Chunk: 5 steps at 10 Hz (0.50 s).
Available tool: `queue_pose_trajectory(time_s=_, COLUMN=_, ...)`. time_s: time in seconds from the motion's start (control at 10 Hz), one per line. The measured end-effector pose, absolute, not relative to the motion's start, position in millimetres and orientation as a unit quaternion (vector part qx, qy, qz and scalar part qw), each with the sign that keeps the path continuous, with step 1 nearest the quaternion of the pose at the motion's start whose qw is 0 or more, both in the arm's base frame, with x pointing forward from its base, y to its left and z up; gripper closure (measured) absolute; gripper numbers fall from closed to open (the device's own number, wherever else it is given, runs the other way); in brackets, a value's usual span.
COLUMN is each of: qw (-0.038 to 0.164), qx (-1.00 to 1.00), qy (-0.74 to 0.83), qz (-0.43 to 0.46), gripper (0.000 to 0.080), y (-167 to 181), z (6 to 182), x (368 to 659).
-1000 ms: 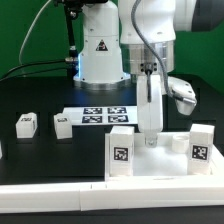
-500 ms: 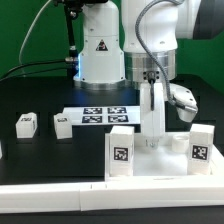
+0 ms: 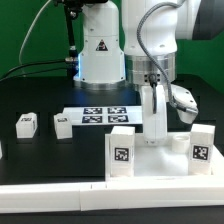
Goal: Assemble square table
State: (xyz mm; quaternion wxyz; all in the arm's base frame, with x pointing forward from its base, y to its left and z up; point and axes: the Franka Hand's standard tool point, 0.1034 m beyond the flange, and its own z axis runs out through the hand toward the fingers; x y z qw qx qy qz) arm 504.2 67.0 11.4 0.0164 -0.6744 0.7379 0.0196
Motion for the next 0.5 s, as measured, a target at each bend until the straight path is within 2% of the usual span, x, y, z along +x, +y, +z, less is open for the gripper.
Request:
queue_pose_trajectory(time_s=0.2, qw=0.017, qx=-0.685, qy=0.728, qz=0.019, gripper=0.0738, y=66.8, z=11.5, x=504.3)
queue_pose_trajectory(time_s=0.3, qw=0.024, qx=-0.728, qy=0.685, qz=0.007, gripper=0.0738, y=56.9, z=14.0, x=501.7)
queue_pose_trajectory(time_s=0.5, qw=0.018, qx=-0.805, qy=0.592, qz=0.002, gripper=0.0741, y=19.0, z=14.0, x=486.4)
